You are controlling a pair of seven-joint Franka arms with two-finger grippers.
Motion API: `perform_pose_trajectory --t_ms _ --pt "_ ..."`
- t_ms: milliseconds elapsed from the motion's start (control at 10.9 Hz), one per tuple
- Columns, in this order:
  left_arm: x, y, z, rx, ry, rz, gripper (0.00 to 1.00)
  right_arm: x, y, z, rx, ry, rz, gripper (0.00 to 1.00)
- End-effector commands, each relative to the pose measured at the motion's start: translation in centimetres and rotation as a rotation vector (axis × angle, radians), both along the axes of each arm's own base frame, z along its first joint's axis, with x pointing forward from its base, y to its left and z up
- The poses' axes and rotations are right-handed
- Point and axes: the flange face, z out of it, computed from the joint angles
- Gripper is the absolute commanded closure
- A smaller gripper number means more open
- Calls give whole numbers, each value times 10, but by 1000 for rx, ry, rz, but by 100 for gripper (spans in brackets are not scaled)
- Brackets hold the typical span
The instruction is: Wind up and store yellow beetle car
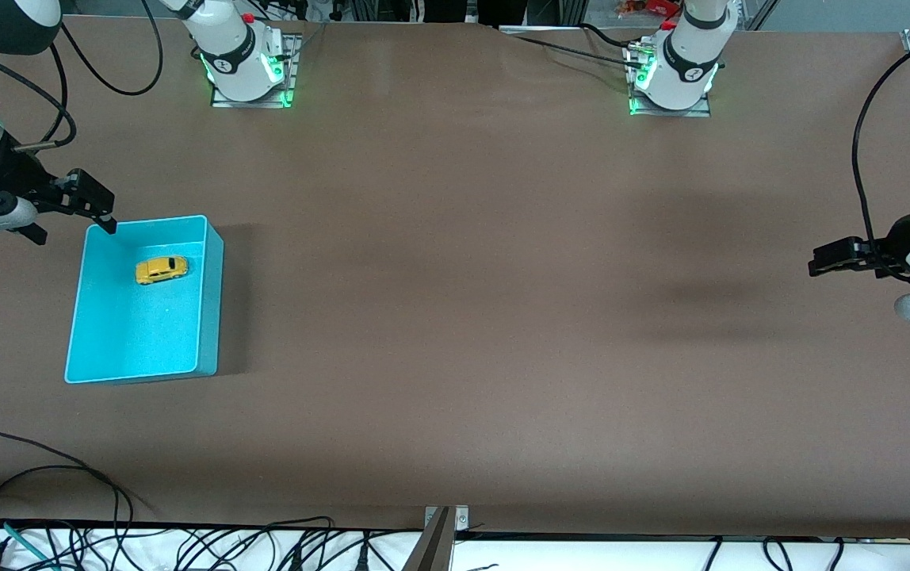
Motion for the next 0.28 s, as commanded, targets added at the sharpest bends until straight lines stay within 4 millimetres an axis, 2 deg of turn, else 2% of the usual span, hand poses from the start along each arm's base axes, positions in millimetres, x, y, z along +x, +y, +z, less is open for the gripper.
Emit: perform_pose_trajectory --t_ms 0,183 --pt "-1 -2 7 -17 -11 -15 0 2 -1 7 -14 7 -5 0" --pt "-1 -3 7 -16 -11 -15 0 2 -2 9 -15 4 -5 0"
